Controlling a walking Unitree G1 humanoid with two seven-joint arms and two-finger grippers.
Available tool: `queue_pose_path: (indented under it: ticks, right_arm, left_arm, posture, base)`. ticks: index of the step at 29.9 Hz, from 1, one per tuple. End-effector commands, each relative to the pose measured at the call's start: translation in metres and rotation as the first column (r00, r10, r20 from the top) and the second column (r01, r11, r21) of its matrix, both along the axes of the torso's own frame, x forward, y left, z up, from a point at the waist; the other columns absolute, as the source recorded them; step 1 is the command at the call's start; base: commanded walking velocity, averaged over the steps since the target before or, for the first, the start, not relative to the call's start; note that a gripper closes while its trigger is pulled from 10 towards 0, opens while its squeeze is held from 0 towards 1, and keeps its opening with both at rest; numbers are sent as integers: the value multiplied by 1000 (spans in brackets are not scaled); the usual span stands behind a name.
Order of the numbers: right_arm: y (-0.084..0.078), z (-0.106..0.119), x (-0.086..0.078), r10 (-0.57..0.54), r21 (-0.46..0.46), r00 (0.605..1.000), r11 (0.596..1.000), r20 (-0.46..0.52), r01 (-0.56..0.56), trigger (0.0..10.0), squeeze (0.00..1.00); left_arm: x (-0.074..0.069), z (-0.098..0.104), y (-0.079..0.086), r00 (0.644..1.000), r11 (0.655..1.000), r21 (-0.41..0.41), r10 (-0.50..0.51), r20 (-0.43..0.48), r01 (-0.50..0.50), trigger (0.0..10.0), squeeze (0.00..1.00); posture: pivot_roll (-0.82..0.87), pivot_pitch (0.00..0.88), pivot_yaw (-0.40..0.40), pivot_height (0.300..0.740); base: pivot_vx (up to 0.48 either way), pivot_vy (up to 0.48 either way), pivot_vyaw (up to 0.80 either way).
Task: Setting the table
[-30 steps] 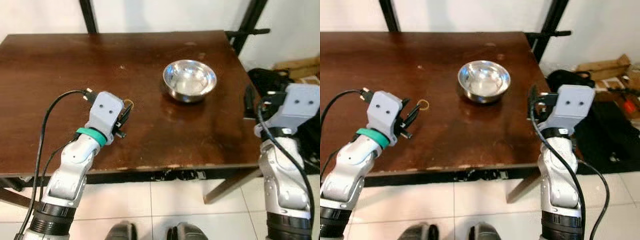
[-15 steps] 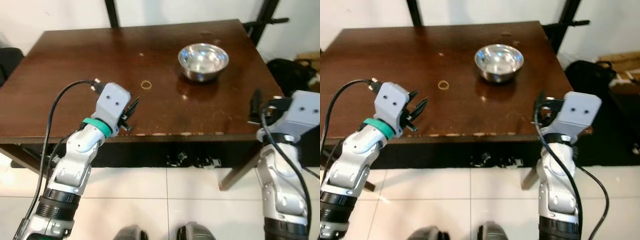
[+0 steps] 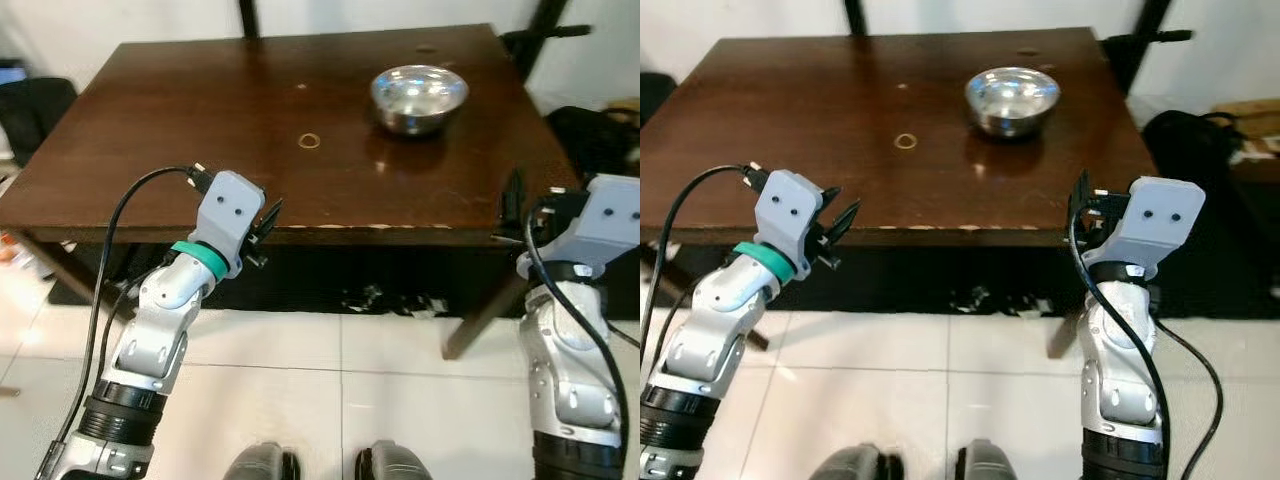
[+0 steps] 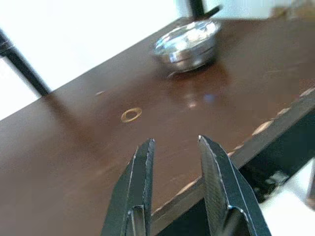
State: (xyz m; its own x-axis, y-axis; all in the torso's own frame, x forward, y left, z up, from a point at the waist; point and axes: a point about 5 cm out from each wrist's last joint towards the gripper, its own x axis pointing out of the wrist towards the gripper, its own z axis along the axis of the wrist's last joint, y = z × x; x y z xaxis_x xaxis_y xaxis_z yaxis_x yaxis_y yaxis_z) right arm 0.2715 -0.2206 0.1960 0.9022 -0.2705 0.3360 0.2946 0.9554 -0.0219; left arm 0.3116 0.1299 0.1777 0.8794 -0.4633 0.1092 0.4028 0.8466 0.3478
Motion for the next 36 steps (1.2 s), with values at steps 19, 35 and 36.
queue_pose_path:
  ticks: [19, 35, 36]
  right_arm:
    - [8, -28, 1, 38, -26, 995, 999, -95, -40, 10000, 0]
    - [14, -71, -4, 81, -13, 973, 996, -218, -86, 10000, 0]
    - [13, -71, -4, 79, -12, 973, 996, -217, -83, 10000, 0]
  left_arm:
    - [-14, -40, 13, 990, 992, -33, 118, -75, -121, 10000, 0]
    - [-26, -78, 35, 955, 966, -14, 253, -152, -258, 10000, 0]
    - [-26, -78, 36, 956, 966, -13, 253, -151, -258, 10000, 0]
  posture:
    - [-16, 0, 63, 740]
    - [-15, 0, 54, 740]
    - [-15, 0, 56, 740]
  base:
    - [-288, 0, 0]
    - [-280, 0, 0]
    - [-274, 0, 0]
